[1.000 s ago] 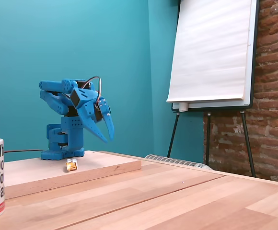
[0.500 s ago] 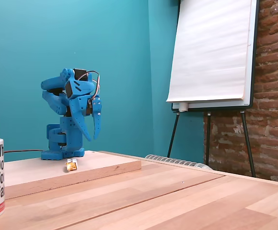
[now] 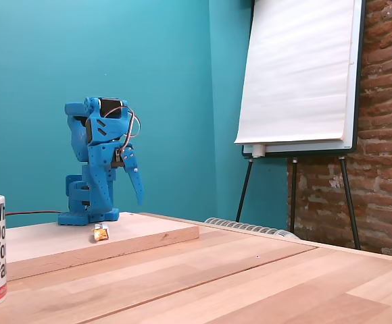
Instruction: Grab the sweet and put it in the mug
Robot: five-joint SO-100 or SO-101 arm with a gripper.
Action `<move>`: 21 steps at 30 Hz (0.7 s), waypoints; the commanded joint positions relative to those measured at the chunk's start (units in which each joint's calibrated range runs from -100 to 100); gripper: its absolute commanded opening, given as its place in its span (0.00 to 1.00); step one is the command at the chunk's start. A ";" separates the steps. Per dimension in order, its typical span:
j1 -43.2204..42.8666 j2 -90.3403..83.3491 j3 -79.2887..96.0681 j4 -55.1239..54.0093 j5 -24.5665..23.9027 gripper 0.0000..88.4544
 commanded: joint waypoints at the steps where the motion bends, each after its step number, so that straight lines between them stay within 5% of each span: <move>1: 0.84 1.44 -3.86 -0.30 2.05 0.32; 9: 3.31 5.75 -6.81 -0.21 8.16 0.34; 21: 9.12 13.75 -7.16 -2.71 8.55 0.34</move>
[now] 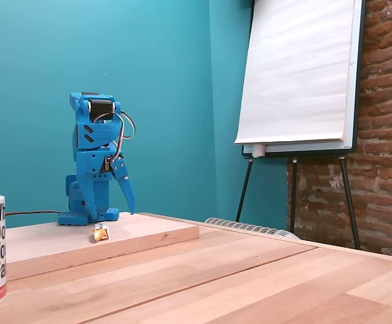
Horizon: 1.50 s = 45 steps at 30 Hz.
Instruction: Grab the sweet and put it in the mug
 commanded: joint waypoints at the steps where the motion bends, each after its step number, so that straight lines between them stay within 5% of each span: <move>1: 0.85 0.56 -3.04 -3.11 -0.15 0.34; 35: 0.99 5.47 -4.65 -7.79 -0.24 0.36; 45: 0.99 2.63 -4.56 -7.87 -2.39 0.52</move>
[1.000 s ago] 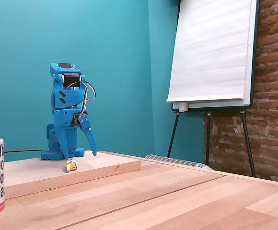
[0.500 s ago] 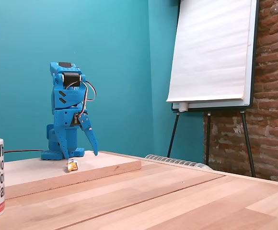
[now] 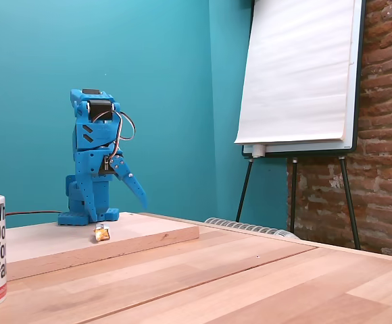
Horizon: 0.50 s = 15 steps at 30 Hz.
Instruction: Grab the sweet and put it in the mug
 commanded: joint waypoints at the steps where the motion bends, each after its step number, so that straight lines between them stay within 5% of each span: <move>1: 0.55 -1.64 -2.58 0.11 -0.29 0.53; 15: 3.82 -1.64 -2.94 -0.62 -0.20 0.53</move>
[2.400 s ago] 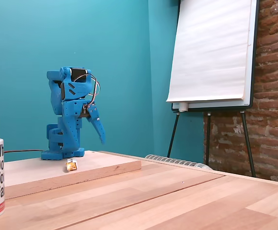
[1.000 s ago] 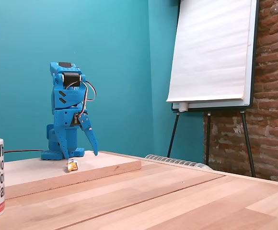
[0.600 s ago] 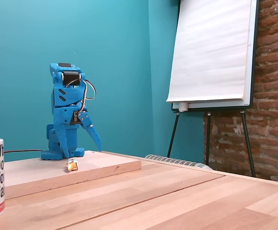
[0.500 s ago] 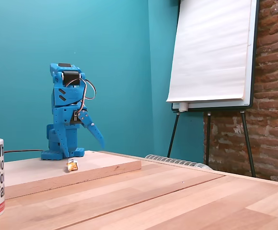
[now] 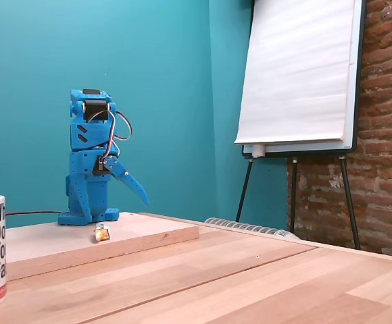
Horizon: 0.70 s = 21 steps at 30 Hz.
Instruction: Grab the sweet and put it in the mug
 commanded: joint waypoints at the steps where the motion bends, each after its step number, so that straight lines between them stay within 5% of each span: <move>1: 1.01 -1.64 -3.39 -0.62 0.00 0.53; 11: 4.42 0.68 -4.37 -0.86 0.24 0.53; 21: 6.74 0.86 -2.14 -0.94 5.62 0.53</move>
